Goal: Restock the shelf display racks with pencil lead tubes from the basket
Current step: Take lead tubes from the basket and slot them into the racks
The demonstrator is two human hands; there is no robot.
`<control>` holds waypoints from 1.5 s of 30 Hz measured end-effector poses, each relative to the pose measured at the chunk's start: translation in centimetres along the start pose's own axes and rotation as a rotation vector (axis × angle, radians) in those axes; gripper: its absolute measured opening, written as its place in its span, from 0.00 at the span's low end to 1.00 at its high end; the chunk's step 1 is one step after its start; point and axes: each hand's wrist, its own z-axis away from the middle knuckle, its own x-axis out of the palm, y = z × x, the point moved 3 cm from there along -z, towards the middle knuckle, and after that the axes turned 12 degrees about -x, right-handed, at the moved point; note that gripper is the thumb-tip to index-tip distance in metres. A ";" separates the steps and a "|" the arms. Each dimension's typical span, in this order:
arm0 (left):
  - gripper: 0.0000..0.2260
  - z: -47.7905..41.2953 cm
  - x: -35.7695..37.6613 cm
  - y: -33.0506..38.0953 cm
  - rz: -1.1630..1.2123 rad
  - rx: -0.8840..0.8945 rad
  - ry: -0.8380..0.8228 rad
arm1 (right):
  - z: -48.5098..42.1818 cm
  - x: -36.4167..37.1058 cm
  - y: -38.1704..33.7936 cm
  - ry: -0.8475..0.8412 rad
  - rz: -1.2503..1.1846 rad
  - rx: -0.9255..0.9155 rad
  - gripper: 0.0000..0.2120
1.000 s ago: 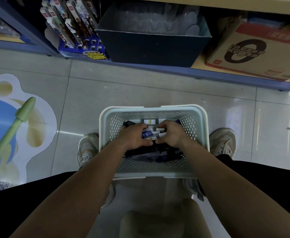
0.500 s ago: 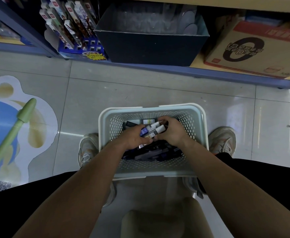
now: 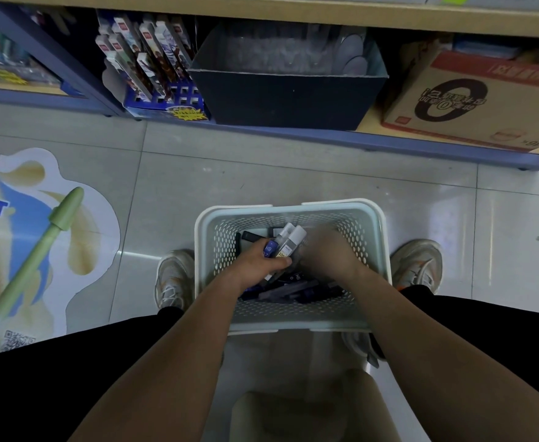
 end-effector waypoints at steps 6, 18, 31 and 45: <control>0.08 0.7 0.7 0.9 0.072 -0.011 -0.028 | 0.1 0.3 0.2 0.042 -0.014 0.040 0.11; 0.10 2.5 0.4 0.8 0.224 0.013 -0.033 | 0.9 1.0 -2.1 0.005 -0.021 0.040 0.08; 0.08 12.0 1.0 3.4 0.369 0.099 0.023 | 7.8 0.3 -10.5 -0.036 0.143 -0.147 0.13; 0.09 29.7 -2.5 16.2 0.221 0.534 0.032 | 17.9 -0.6 -30.4 -0.020 0.137 -0.535 0.08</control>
